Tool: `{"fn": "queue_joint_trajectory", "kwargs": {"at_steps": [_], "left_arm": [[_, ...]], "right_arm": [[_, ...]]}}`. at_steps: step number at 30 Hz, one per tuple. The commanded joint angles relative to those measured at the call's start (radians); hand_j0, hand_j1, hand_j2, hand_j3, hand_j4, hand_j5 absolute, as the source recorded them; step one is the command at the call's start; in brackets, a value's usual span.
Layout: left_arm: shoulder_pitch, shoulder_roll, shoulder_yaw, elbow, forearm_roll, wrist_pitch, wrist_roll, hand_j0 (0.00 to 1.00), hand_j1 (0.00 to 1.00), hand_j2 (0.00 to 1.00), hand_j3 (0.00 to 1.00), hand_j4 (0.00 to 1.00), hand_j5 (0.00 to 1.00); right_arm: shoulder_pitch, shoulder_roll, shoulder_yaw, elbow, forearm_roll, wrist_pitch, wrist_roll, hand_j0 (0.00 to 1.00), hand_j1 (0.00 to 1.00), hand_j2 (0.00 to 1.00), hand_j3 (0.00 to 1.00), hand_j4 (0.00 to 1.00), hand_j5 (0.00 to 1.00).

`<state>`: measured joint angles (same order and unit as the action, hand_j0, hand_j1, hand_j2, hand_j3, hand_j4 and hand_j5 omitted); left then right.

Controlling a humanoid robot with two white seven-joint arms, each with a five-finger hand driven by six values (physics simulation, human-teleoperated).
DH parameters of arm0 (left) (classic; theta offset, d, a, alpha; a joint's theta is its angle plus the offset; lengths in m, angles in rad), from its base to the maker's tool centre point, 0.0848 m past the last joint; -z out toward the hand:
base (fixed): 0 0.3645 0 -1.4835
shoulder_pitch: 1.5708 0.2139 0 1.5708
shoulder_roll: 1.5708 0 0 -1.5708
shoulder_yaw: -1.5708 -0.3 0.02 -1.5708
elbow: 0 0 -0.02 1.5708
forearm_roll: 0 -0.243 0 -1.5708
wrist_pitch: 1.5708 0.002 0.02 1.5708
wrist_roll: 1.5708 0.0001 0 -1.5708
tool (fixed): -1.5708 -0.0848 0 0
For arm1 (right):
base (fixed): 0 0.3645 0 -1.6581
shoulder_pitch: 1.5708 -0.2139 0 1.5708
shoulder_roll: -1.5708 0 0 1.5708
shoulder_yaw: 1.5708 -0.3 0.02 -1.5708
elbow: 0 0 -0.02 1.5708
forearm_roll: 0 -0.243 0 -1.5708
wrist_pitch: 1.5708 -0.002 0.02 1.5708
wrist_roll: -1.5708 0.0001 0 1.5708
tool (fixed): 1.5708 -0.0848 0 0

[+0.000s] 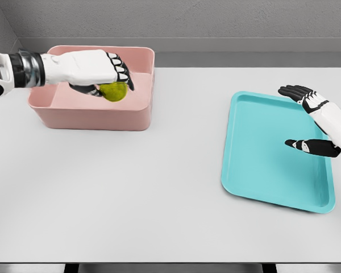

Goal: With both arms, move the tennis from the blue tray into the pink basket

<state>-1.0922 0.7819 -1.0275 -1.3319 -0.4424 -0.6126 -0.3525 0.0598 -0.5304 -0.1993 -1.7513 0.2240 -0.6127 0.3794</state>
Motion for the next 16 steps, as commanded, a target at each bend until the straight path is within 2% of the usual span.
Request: {"fn": "queue_joint_trajectory", "kwargs": {"at_steps": [1, 5, 7, 12, 16], "left_arm": [[0.0, 0.054, 0.04, 0.06, 0.014, 0.002, 0.003, 1.0, 1.0, 1.0, 1.0, 1.0, 1.0], [0.002, 0.088, 0.063, 0.054, 0.03, 0.002, 0.003, 1.0, 1.0, 1.0, 1.0, 1.0, 1.0], [0.02, 0.132, 0.063, 0.039, 0.08, 0.002, 0.003, 1.0, 1.0, 1.0, 1.0, 1.0, 1.0], [0.078, 0.189, 0.063, 0.037, 0.085, 0.002, 0.003, 1.0, 1.0, 1.0, 1.0, 1.0, 1.0], [0.091, 0.198, 0.064, 0.037, 0.086, 0.002, 0.003, 1.0, 1.0, 1.0, 1.0, 1.0, 1.0]], "right_arm": [[0.0, -0.002, 0.0, 0.0, -0.008, 0.002, -0.001, 1.0, 1.0, 1.0, 1.0, 1.0, 1.0], [0.0, 0.0, 0.0, 0.0, -0.008, 0.002, -0.001, 1.0, 1.0, 1.0, 1.0, 1.0, 1.0], [0.0, -0.002, 0.0, 0.0, -0.008, 0.002, -0.001, 1.0, 1.0, 1.0, 1.0, 1.0, 1.0], [0.002, -0.002, 0.0, 0.0, -0.008, 0.002, -0.001, 1.0, 1.0, 1.0, 1.0, 1.0, 1.0], [0.002, -0.002, 0.0, 0.0, -0.008, 0.002, -0.001, 1.0, 1.0, 1.0, 1.0, 1.0, 1.0]]}}
